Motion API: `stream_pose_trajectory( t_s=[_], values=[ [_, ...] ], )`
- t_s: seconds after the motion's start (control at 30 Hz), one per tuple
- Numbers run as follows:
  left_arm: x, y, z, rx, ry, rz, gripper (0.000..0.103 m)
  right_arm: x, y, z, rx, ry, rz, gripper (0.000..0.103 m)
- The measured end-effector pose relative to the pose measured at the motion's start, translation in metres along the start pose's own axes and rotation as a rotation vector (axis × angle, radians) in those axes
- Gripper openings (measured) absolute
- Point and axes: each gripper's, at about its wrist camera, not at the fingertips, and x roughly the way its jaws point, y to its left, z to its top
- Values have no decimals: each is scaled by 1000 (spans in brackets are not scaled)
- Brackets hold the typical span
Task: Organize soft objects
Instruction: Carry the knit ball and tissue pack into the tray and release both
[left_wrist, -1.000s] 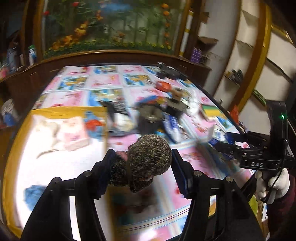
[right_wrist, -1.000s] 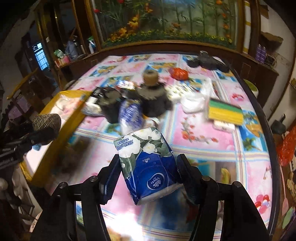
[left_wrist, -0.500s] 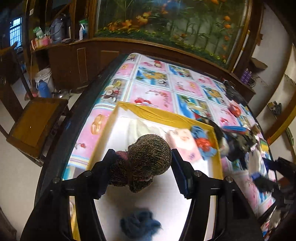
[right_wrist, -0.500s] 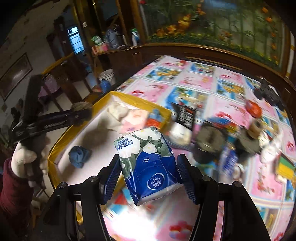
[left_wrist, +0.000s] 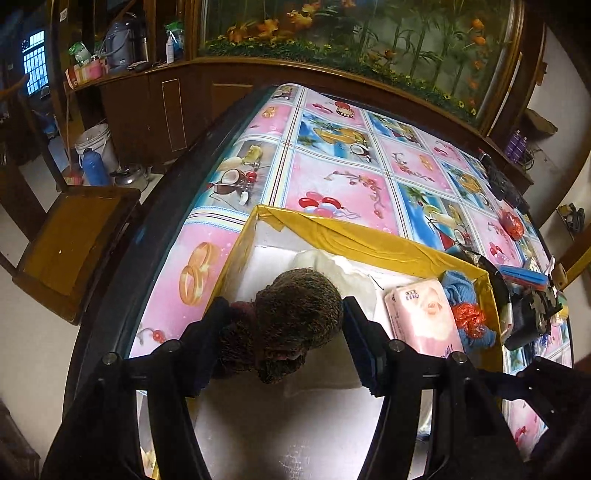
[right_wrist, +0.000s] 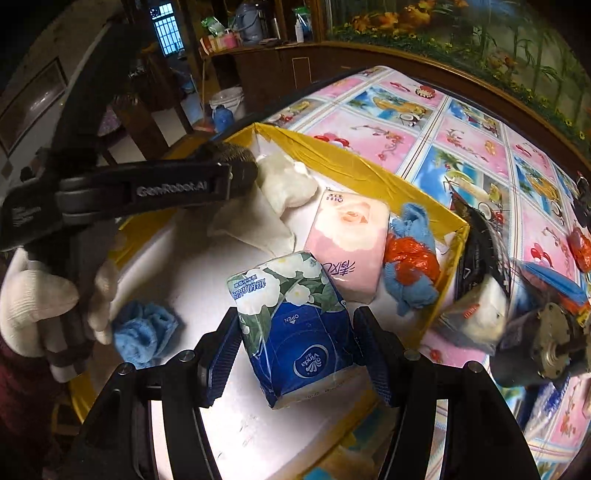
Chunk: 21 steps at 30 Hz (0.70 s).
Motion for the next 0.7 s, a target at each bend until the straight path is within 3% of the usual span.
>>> stream_pose_trajectory(
  t_s=[0.13, 0.17, 0.3, 0.37, 0.7],
  values=[
    [-2, 4, 1, -11, -3, -38, 64, 18, 5, 7, -12, 9, -56, 63],
    [-2, 6, 1, -19, -1, -50, 64, 20, 6, 7, -20, 8, -74, 68],
    [-8, 12, 4, -57, 9, -105, 64, 21, 13, 5, -39, -5, -92, 74],
    [-15, 13, 5, -69, 0, -112, 64, 15, 16, 5, -42, -26, -95, 81],
    [-76, 4, -7, -107, -88, -112, 64, -43, 0, -23, 4, -136, -63, 81]
  ],
)
